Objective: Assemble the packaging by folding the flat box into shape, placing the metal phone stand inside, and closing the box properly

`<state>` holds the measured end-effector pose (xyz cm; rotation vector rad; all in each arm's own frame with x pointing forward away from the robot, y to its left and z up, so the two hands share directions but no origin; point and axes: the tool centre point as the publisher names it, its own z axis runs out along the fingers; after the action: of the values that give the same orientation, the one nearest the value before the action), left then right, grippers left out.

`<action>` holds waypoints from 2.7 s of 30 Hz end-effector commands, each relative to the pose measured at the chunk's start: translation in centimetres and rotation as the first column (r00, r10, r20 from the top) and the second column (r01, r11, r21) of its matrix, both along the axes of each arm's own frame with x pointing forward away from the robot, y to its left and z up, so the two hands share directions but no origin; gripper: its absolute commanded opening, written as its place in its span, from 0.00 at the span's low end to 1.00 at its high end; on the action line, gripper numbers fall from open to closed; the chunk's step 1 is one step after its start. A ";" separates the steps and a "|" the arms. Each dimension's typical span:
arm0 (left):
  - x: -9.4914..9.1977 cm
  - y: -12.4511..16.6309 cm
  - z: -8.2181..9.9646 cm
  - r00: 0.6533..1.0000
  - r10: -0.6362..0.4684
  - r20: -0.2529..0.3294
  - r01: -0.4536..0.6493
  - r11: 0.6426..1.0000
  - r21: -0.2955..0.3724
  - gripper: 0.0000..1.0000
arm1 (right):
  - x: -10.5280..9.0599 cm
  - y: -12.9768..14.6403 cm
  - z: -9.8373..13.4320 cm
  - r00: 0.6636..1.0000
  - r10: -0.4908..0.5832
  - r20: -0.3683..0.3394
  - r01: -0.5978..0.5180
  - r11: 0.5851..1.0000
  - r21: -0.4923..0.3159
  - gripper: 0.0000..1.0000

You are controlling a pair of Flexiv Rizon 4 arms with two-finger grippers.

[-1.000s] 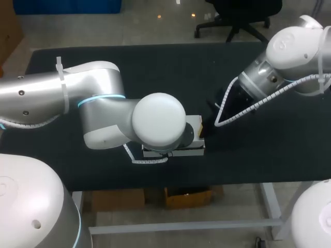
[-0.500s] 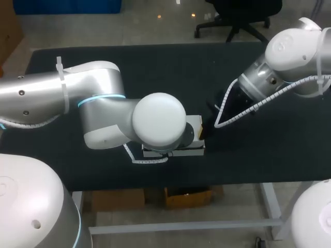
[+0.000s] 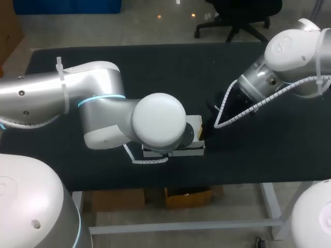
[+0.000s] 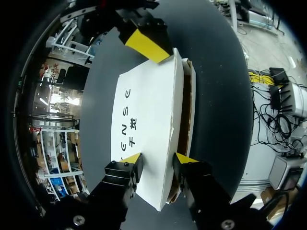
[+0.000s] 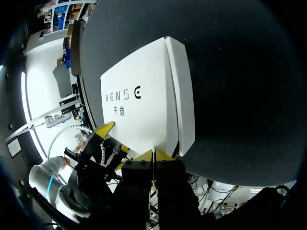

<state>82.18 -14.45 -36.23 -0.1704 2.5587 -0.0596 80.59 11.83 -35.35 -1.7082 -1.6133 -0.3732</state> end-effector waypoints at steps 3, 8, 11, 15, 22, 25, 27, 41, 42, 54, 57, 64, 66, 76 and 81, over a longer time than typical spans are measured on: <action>0.0 -0.1 -0.1 1.000 0.002 0.003 -0.002 1.000 0.000 0.42 | 0.1 0.0 -0.1 1.000 -0.001 -0.003 0.001 1.000 0.001 0.00; -0.2 0.0 0.1 1.000 -0.001 0.006 0.001 1.000 -0.002 0.42 | 0.2 0.0 -0.1 1.000 0.000 -0.002 0.000 1.000 0.001 0.00; -0.5 0.2 0.3 1.000 -0.001 0.011 0.001 1.000 -0.006 0.42 | 0.2 0.0 -0.1 1.000 -0.001 -0.002 0.001 1.000 0.001 0.00; -0.8 0.5 0.6 1.000 -0.002 0.018 0.002 1.000 -0.012 0.43 | 0.2 0.0 -0.2 1.000 -0.002 -0.004 0.002 1.000 0.002 0.00; -1.2 0.7 0.8 1.000 -0.004 0.024 0.005 1.000 -0.019 0.46 | 0.2 0.0 -0.3 1.000 -0.003 -0.006 0.003 1.000 0.003 0.00; -1.4 0.8 0.9 1.000 -0.006 0.026 0.007 1.000 -0.027 0.45 | 0.2 0.0 -0.3 1.000 -0.004 -0.006 0.004 1.000 0.003 0.00; -1.5 1.0 1.0 1.000 -0.006 0.027 0.006 0.999 -0.032 0.45 | 0.2 0.0 -0.3 1.000 -0.004 -0.006 0.004 1.000 0.003 0.00; -2.3 2.6 3.5 0.998 0.014 0.062 -0.006 0.991 -0.130 0.39 | 0.2 -0.1 -0.6 1.000 -0.005 -0.012 0.005 1.000 0.005 0.00; -2.4 2.7 3.7 0.998 0.010 0.063 -0.001 0.990 -0.143 0.37 | 0.2 -0.1 -0.6 1.000 -0.006 -0.012 0.006 1.000 0.005 0.00; -1.8 4.0 5.1 0.998 0.039 0.049 -0.025 0.967 -0.255 0.00 | 0.1 -0.2 -0.9 1.000 -0.008 -0.017 0.008 1.000 0.010 0.00; -1.2 4.2 4.7 0.998 0.049 0.037 -0.036 0.958 -0.283 0.00 | 0.1 -0.2 -1.0 1.000 -0.008 -0.019 0.008 1.000 0.011 0.00; 0.0 3.7 2.8 0.999 0.043 -0.010 -0.044 0.947 -0.319 0.00 | 0.1 -0.1 -1.1 1.000 -0.008 -0.021 0.008 1.000 0.012 0.00; 0.2 3.6 2.5 0.999 0.035 -0.023 -0.041 0.945 -0.324 0.00 | 0.2 -0.1 -1.2 1.000 -0.007 -0.022 0.008 1.000 0.012 0.00; 0.6 3.5 1.2 0.998 0.039 -0.051 -0.054 0.945 -0.322 0.00 | 0.2 -0.2 -1.3 1.000 -0.009 -0.025 0.009 1.000 0.012 0.00; 0.4 3.8 0.8 0.997 0.043 -0.061 -0.060 0.944 -0.325 0.00 | 0.2 -0.1 -1.5 1.000 -0.009 -0.027 0.009 1.000 0.014 0.00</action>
<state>82.61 -10.66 -35.28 -0.3681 2.5821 -0.4672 80.61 11.74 -36.63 -1.7122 -1.5831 -0.3668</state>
